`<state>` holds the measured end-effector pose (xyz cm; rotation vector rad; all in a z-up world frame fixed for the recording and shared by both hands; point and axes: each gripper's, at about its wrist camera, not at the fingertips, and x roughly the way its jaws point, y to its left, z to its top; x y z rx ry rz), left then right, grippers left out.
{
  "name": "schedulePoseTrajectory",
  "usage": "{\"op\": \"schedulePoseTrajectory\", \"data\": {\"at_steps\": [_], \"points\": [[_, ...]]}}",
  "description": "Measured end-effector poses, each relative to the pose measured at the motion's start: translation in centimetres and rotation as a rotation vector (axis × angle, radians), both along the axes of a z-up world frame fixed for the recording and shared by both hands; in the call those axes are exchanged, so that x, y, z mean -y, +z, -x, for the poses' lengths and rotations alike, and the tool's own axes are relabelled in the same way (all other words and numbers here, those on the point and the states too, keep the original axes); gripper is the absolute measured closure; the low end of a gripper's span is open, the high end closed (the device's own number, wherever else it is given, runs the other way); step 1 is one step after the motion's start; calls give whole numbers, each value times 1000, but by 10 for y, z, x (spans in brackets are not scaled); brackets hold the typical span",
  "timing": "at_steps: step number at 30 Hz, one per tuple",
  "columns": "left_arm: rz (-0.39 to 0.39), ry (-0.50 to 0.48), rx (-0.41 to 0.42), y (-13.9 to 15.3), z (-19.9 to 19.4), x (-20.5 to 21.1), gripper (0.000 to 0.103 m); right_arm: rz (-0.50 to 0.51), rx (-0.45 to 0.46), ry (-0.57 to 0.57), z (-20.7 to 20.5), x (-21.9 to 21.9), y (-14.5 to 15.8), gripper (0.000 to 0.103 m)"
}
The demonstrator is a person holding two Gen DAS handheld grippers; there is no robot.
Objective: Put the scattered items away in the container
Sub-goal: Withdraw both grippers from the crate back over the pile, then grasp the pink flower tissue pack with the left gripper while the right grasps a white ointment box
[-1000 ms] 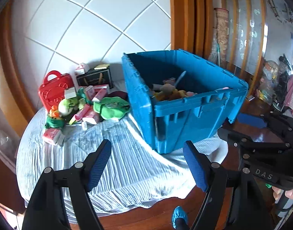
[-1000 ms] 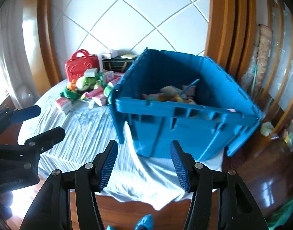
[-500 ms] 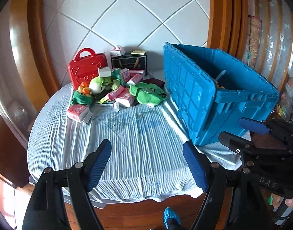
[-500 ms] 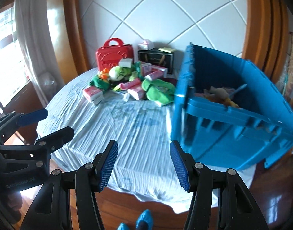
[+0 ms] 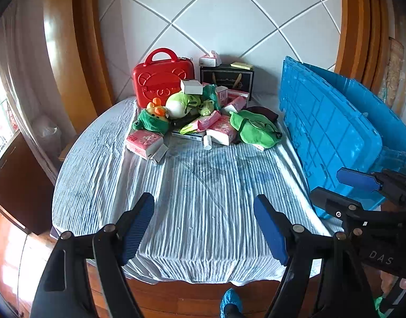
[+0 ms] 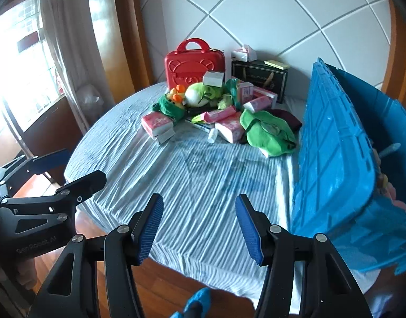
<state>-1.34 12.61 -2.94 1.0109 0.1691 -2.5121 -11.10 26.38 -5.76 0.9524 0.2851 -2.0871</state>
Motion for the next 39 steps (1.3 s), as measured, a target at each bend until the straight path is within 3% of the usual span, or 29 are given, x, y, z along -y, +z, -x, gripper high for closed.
{"op": "schedulePoseTrajectory", "data": {"at_steps": [6, 10, 20, 26, 32, 39], "points": [[-13, 76, -23, -13, 33, 44, 26, 8, 0, 18, 47, 32, -11, 47], [-15, 130, 11, -30, 48, 72, 26, 19, 14, 23, 75, 49, -24, 47], [-78, 250, 59, -67, 56, 142, 26, -8, 107, 42, 115, 98, -65, 44], [-102, 241, 87, -86, 75, 198, 26, -32, 148, 8, 126, 139, -85, 44], [-121, 160, 112, -103, 111, 271, 26, -32, 186, -70, 137, 196, -103, 40], [-184, 129, 169, -141, 153, 360, 26, -57, 234, -175, 166, 274, -143, 37]]}}
